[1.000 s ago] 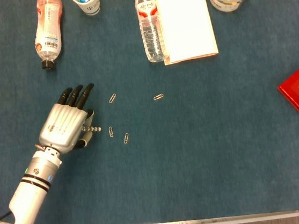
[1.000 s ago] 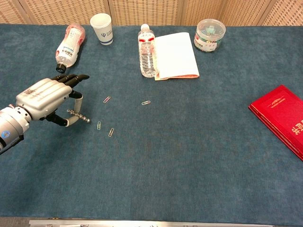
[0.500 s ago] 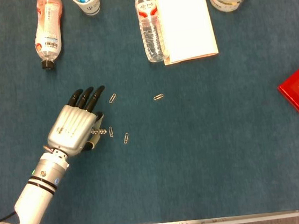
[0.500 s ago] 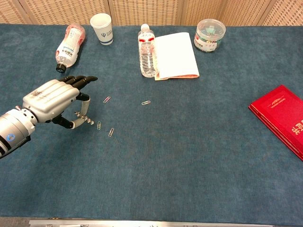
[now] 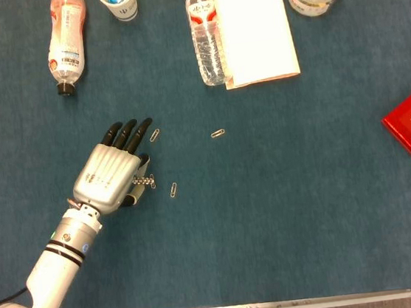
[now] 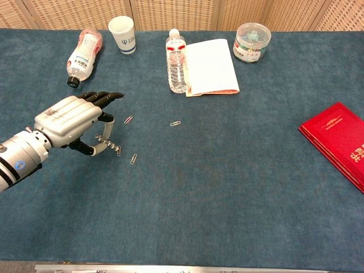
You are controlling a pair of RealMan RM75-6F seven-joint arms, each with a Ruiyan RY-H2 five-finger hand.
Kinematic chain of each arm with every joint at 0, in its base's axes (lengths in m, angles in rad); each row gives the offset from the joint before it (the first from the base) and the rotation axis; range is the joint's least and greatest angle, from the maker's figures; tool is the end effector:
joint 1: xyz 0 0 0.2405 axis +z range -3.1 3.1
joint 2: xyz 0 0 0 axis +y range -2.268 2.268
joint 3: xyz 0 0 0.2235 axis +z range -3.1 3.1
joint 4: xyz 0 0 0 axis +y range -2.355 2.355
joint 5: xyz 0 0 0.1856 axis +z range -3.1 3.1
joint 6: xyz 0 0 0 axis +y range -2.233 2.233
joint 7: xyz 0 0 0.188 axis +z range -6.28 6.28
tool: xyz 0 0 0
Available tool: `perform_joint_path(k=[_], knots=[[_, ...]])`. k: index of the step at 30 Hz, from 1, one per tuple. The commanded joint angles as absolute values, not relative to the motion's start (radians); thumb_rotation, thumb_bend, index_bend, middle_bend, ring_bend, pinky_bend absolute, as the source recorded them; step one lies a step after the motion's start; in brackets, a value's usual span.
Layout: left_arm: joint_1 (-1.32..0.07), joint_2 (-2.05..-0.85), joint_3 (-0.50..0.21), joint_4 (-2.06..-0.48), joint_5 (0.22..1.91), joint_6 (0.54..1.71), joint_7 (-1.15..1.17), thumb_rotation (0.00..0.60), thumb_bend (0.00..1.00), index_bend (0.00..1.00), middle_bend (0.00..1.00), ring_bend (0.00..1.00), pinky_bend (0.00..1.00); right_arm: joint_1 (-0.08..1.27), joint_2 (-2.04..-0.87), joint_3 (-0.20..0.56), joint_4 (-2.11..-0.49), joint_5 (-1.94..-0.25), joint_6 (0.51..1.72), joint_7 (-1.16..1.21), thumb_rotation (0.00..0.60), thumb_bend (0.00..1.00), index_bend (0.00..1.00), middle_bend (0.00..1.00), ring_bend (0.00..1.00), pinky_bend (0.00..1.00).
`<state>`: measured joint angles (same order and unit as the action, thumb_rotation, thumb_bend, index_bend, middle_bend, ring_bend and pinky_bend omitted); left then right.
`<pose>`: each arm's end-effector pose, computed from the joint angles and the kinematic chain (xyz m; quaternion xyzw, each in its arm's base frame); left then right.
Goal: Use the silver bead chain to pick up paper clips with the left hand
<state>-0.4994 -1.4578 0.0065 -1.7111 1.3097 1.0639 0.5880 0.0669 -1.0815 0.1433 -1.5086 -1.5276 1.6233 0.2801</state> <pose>-0.1505 0.2609 -0.0132 -0.8034 -0.3208 -0.2960 0.4049 -0.2681 -0.2291 0.2253 0.5297 -0.3508 0.5036 0.5854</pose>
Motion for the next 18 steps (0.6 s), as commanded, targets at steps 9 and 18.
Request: perform_joint_path(k=[9, 18], knots=[[-0.504, -1.474, 0.013, -1.706, 1.304, 1.062, 0.585, 0.6, 0.36, 0.57, 0.0, 0.0, 0.09, 0.067, -1.081, 0.144, -1.508, -1.526, 1.62, 0.281, 0.6, 0.17, 0.39, 0.32, 0.26, 0.38], [-0.503, -1.472, 0.017, -1.723, 1.316, 1.078, 0.584, 0.6, 0.36, 0.57, 0.0, 0.0, 0.09, 0.066, -1.08, 0.146, -1.509, -1.526, 1.625, 0.285, 0.6, 0.17, 0.39, 0.32, 0.26, 0.38]])
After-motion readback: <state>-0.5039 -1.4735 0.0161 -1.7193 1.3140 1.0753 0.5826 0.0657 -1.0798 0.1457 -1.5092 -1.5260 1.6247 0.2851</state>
